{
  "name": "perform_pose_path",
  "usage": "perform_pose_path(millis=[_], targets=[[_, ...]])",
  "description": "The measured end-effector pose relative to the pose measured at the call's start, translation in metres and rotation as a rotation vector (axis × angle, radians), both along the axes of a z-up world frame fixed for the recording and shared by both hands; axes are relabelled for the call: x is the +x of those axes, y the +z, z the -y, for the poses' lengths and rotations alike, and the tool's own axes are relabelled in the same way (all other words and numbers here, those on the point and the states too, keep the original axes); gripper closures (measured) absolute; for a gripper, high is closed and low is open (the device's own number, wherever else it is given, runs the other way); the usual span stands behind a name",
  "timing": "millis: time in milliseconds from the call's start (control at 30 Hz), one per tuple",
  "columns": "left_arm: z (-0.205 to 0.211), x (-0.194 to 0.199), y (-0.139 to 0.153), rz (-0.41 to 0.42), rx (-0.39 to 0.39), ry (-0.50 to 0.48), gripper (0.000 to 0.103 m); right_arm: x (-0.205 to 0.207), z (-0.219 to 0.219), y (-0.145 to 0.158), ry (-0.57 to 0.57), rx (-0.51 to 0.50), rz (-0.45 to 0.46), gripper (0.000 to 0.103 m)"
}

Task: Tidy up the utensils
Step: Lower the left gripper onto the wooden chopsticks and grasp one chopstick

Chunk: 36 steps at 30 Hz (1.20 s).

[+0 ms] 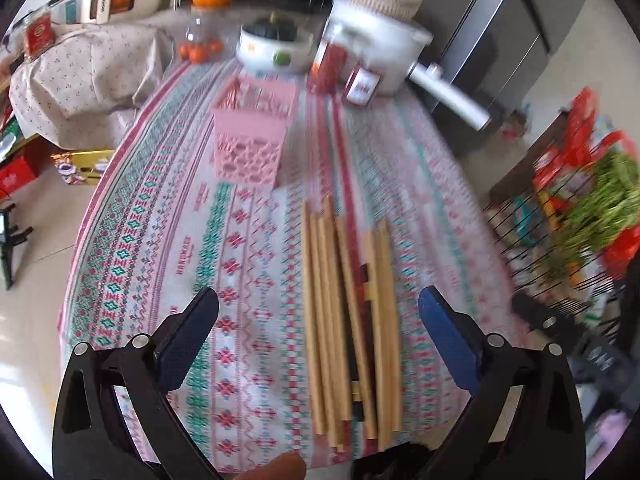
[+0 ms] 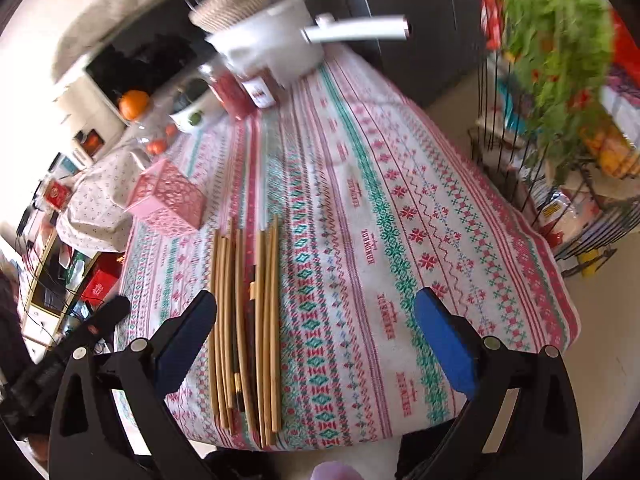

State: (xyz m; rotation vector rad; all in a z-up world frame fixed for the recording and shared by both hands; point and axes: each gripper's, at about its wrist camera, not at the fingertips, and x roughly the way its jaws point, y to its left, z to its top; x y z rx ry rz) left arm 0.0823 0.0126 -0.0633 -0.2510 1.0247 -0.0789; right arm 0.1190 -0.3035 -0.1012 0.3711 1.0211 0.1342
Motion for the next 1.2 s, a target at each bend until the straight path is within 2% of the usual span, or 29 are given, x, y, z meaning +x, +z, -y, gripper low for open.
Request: perform_pose_path(millis=[33,100,200,267,367,433,500,600,700,900,1000,1100,1200], targets=[[0.001,0.011,-0.007,-0.048,0.026,-0.004,0.007,0.012,0.001,-0.001,0.002,-0.016,-0.027,0.007],[0.0,0.025,-0.02,-0.113,0.013,-0.011,0.007,0.027,0.001,-0.003,-0.002,-0.031,-0.062,0.007],[-0.004,0.047,-0.043,-0.237,0.005,0.009,0.007,0.048,0.006,-0.011,-0.017,0.02,-0.115,0.007],[-0.006,0.059,-0.049,-0.266,0.017,0.054,0.007,0.057,0.007,-0.018,-0.02,0.045,-0.136,0.007],[-0.006,0.067,-0.057,-0.275,0.022,0.093,0.011,0.067,0.009,-0.043,-0.031,0.064,-0.188,0.007],[-0.004,0.073,-0.065,-0.285,0.042,0.119,0.029,0.073,0.008,-0.054,-0.032,0.094,-0.235,0.007],[-0.002,0.082,-0.075,-0.312,0.05,0.134,0.04,0.077,0.005,-0.056,-0.022,0.096,-0.231,0.007],[0.0,0.089,-0.082,-0.315,0.07,0.154,0.043,0.079,0.0,-0.055,-0.013,0.044,-0.219,0.007],[0.004,0.099,-0.083,-0.296,0.097,0.165,0.045,0.08,0.0,-0.057,-0.005,0.059,-0.23,0.007],[0.014,0.118,-0.091,-0.317,0.104,0.163,0.049,0.081,0.0,-0.063,-0.006,0.094,-0.234,0.007],[0.025,0.122,-0.094,-0.305,0.124,0.149,0.055,0.082,0.003,-0.064,-0.025,0.104,-0.231,0.007],[0.046,0.124,-0.098,-0.29,0.215,0.123,0.063,0.082,0.005,-0.065,-0.036,0.112,-0.229,0.007],[0.062,0.125,-0.1,-0.277,0.222,0.099,0.07,0.085,0.003,-0.066,-0.042,0.107,-0.229,0.007]])
